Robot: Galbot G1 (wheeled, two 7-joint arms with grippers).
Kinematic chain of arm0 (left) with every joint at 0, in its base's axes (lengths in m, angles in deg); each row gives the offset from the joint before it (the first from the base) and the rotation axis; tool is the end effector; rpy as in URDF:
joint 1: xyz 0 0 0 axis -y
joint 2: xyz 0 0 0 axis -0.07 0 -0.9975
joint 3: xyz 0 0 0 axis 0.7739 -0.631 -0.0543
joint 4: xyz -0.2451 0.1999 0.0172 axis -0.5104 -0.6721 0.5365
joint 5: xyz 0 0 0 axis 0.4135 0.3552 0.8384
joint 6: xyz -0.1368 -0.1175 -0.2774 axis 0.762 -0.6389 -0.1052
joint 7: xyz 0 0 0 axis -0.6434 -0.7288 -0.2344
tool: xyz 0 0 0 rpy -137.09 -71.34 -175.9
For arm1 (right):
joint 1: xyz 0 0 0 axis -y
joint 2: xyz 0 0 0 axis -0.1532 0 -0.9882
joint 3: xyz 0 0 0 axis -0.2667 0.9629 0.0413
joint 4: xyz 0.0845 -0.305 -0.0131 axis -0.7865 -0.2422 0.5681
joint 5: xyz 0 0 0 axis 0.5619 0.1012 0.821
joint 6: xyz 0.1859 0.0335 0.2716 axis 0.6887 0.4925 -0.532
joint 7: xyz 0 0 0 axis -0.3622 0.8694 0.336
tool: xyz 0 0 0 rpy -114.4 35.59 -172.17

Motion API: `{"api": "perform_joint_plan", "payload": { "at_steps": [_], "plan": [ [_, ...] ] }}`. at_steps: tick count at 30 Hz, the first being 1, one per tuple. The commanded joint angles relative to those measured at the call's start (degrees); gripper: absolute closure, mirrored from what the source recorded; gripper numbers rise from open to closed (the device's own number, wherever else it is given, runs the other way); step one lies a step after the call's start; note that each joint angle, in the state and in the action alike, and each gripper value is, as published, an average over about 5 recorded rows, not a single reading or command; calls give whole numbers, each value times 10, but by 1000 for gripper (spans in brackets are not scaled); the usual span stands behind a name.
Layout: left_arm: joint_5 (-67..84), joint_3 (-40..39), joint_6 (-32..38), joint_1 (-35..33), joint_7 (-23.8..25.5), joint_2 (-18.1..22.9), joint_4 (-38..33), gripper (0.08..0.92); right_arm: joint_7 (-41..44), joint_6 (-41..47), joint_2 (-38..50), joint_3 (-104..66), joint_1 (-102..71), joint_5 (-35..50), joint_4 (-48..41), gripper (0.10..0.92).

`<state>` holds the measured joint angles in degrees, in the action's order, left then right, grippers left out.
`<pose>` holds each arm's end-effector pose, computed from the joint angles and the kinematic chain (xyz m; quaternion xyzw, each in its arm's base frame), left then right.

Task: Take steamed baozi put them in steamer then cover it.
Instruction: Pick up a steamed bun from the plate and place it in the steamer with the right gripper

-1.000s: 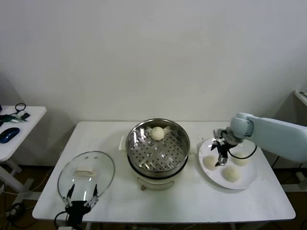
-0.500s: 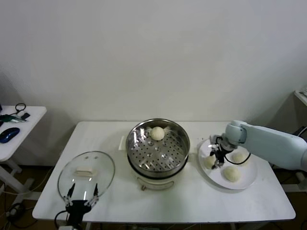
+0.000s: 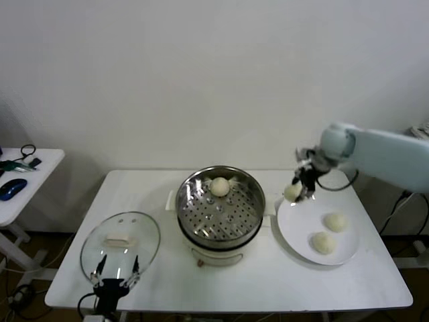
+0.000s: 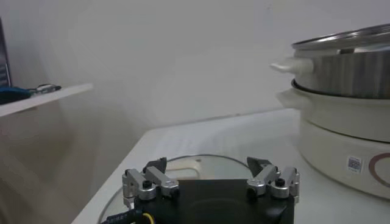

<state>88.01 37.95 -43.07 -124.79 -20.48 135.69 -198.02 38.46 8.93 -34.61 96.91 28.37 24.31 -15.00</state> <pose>0.1170 0.0607 -0.3430 0.0456 -0.9875 -0.0854 0.1247 0.5144 -0.0561 -0.0014 0.5055 -0.5981 0.5031 0.3656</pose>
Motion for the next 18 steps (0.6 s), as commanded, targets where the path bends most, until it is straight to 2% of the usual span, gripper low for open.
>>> {"api": "perform_joint_plan", "payload": {
  "at_steps": [1, 5, 8, 12, 18],
  "plan": [
    [-1, -1, -1, 0, 0, -2, 0, 177, -19, 55, -61, 22, 206, 186, 124, 406],
    [0, -1, -1, 0, 1, -3, -4, 177, -104, 124, -102, -34, 146, 237, 194, 406],
    [3, 0, -1, 0, 0, -5, -6, 177, -141, 141, -139, -43, 89, 229, 205, 406],
    [9, 3, 0, 3, 0, -4, -5, 177, -166, 155, -193, -46, 13, 180, 177, 406],
    [11, 4, 1, 4, 0, -1, -5, 177, -175, 156, -248, -43, -60, 107, 86, 406]
  ]
}}
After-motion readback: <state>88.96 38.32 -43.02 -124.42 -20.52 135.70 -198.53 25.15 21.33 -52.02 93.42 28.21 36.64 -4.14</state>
